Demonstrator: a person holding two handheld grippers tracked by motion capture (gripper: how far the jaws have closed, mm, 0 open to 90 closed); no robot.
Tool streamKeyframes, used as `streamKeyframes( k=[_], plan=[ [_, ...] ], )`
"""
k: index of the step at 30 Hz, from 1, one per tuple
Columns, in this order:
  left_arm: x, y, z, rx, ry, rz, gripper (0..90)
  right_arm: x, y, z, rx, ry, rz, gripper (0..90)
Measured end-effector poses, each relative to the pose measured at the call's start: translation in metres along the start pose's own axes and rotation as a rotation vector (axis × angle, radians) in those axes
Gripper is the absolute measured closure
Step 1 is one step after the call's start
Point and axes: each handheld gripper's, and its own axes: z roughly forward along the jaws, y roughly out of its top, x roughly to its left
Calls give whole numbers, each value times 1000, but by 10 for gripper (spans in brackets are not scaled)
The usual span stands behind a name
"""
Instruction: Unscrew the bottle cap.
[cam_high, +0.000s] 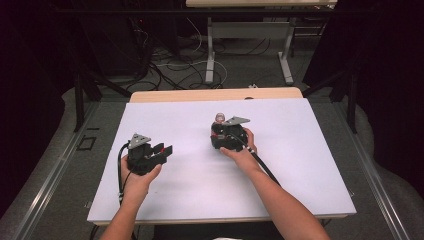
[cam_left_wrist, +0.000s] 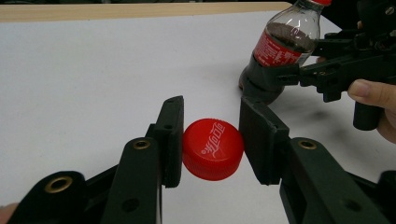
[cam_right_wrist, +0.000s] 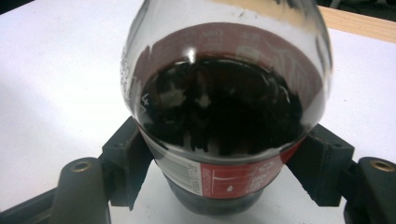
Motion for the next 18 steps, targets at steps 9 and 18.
streamKeyframes(
  k=[9, 18],
  plan=[
    [1, -1, 2, 1, 1, 1, 620, -2, 1, -3, 26, 12, 21, 201],
    [-2, -2, 5, 14, -1, 4, 620, -6, -3, -18, 17, -3, 17, 151]
  ],
)
